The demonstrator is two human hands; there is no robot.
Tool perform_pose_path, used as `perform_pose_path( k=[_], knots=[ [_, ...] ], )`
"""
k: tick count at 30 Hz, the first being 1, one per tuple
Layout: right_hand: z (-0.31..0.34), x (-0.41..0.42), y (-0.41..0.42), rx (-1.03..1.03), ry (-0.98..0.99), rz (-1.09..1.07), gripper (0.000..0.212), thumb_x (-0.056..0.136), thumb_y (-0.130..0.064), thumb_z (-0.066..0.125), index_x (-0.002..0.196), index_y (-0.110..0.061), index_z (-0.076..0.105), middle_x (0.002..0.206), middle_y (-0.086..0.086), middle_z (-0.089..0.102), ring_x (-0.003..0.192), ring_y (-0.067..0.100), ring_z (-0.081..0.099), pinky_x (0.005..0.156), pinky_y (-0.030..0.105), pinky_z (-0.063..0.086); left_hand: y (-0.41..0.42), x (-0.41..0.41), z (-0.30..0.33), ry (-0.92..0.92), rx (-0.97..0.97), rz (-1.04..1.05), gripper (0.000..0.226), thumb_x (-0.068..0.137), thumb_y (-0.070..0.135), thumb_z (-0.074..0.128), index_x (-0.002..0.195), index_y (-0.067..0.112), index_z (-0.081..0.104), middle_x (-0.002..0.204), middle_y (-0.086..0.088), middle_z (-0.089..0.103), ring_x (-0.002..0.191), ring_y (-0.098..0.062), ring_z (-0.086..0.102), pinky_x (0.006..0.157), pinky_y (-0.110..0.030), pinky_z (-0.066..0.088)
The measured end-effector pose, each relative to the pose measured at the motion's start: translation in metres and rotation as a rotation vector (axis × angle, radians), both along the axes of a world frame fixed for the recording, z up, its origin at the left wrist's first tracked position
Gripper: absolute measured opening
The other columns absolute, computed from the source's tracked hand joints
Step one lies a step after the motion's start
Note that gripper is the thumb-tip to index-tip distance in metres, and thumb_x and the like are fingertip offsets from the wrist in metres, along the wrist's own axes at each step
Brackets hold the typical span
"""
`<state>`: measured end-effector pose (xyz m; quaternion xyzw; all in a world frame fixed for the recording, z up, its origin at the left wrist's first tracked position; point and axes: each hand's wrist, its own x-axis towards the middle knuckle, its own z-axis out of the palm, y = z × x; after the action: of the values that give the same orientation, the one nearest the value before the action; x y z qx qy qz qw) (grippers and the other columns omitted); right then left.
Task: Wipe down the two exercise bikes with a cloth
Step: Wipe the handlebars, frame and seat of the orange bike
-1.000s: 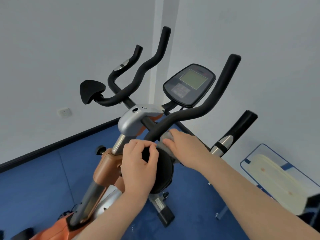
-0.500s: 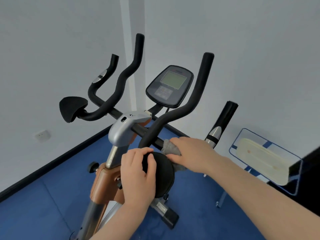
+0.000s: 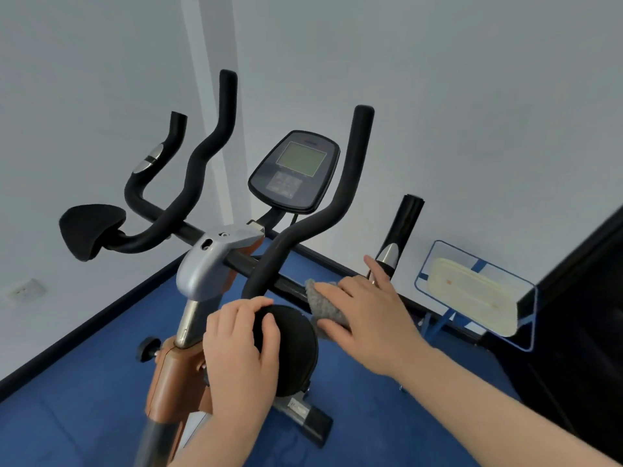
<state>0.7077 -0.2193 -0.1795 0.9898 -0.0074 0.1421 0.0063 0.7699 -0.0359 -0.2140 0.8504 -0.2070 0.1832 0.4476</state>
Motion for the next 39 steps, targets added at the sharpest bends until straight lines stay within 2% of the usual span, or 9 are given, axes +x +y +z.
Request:
perform_pose_path(
  k=[4, 9, 15, 18, 26, 30, 32, 34, 39],
  knots=[
    [-0.02, -0.005, 0.003, 0.002, -0.181, -0.009, 0.042, 0.091, -0.047, 0.048, 0.122, -0.022, 0.062, 0.096, -0.001, 0.058, 0.095, 0.021, 0.058, 0.119, 0.042, 0.009, -0.001, -0.006, 0.014, 0.014, 0.09, 0.023, 0.024, 0.081, 0.03, 0.052, 0.103, 0.035, 0.061, 0.108, 0.019, 0.055, 0.109, -0.012, 0.047, 0.098, -0.014, 0.014],
    [-0.003, -0.005, -0.068, -0.211, -0.202, 0.243, 0.036, 0.095, -0.041, 0.047, 0.12, -0.02, 0.061, 0.112, 0.002, 0.061, 0.116, 0.023, 0.052, 0.12, 0.044, 0.011, -0.018, -0.008, 0.034, -0.058, 0.128, -0.091, 0.021, 0.082, 0.033, 0.049, 0.096, 0.034, 0.064, 0.105, 0.022, 0.058, 0.104, -0.001, 0.043, 0.095, -0.02, 0.019],
    [-0.016, -0.002, -0.074, 0.177, -0.463, 0.056, 0.033, 0.095, -0.024, 0.047, 0.126, -0.014, 0.055, 0.128, 0.004, 0.052, 0.133, 0.024, 0.041, 0.12, 0.047, 0.012, -0.029, -0.012, 0.03, -0.046, 0.26, -0.049, 0.023, 0.087, 0.034, 0.042, 0.076, 0.039, 0.062, 0.08, 0.027, 0.061, 0.086, 0.003, 0.053, 0.091, -0.017, 0.017],
    [-0.001, 0.004, -0.094, -0.028, -0.367, 0.261, 0.033, 0.094, -0.025, 0.048, 0.119, -0.009, 0.064, 0.123, 0.007, 0.059, 0.13, 0.025, 0.045, 0.118, 0.047, 0.016, -0.028, -0.013, 0.028, -0.041, 0.217, -0.037, 0.023, 0.086, 0.031, 0.043, 0.075, 0.039, 0.061, 0.078, 0.027, 0.06, 0.087, 0.006, 0.05, 0.091, -0.018, 0.019],
    [0.04, 0.025, -0.137, -0.282, -0.501, 0.184, 0.029, 0.093, -0.025, 0.054, 0.103, -0.003, 0.07, 0.106, 0.011, 0.068, 0.112, 0.03, 0.059, 0.115, 0.048, 0.024, -0.031, -0.013, 0.027, -0.041, 0.159, -0.011, 0.022, 0.084, 0.029, 0.043, 0.072, 0.038, 0.059, 0.077, 0.03, 0.059, 0.09, 0.006, 0.054, 0.093, -0.018, 0.023],
    [0.067, 0.033, -0.148, -0.041, -0.64, -0.001, 0.029, 0.093, -0.025, 0.058, 0.108, -0.002, 0.065, 0.105, 0.014, 0.061, 0.104, 0.028, 0.048, 0.102, 0.049, 0.041, -0.032, -0.013, 0.026, -0.036, 0.155, -0.002, 0.021, 0.084, 0.029, 0.043, 0.072, 0.039, 0.058, 0.077, 0.028, 0.06, 0.091, 0.007, 0.055, 0.095, -0.015, 0.021],
    [0.066, 0.036, -0.134, 0.216, -0.509, -0.072, 0.032, 0.094, -0.031, 0.054, 0.115, -0.008, 0.062, 0.111, 0.008, 0.058, 0.103, 0.023, 0.05, 0.089, 0.04, 0.047, -0.032, -0.013, 0.027, -0.042, 0.147, 0.001, 0.021, 0.083, 0.03, 0.043, 0.072, 0.04, 0.057, 0.077, 0.029, 0.06, 0.091, 0.008, 0.054, 0.095, -0.013, 0.02],
    [0.06, 0.042, -0.125, 0.513, -0.412, -0.154, 0.032, 0.095, -0.039, 0.052, 0.12, -0.018, 0.057, 0.112, 0.0, 0.056, 0.096, 0.018, 0.055, 0.078, 0.032, 0.045, -0.033, -0.013, 0.027, -0.034, 0.133, 0.012, 0.021, 0.083, 0.031, 0.043, 0.072, 0.042, 0.057, 0.079, 0.028, 0.06, 0.092, 0.009, 0.054, 0.096, -0.011, 0.019],
    [0.047, 0.05, -0.108, 0.792, -0.534, -0.333, 0.032, 0.098, -0.045, 0.046, 0.122, -0.026, 0.051, 0.107, -0.004, 0.056, 0.092, 0.012, 0.056, 0.074, 0.027, 0.042, -0.034, -0.015, 0.028, -0.021, 0.124, 0.017, 0.021, 0.082, 0.032, 0.042, 0.071, 0.042, 0.058, 0.078, 0.026, 0.062, 0.092, 0.008, 0.054, 0.097, -0.01, 0.018]
  ],
)
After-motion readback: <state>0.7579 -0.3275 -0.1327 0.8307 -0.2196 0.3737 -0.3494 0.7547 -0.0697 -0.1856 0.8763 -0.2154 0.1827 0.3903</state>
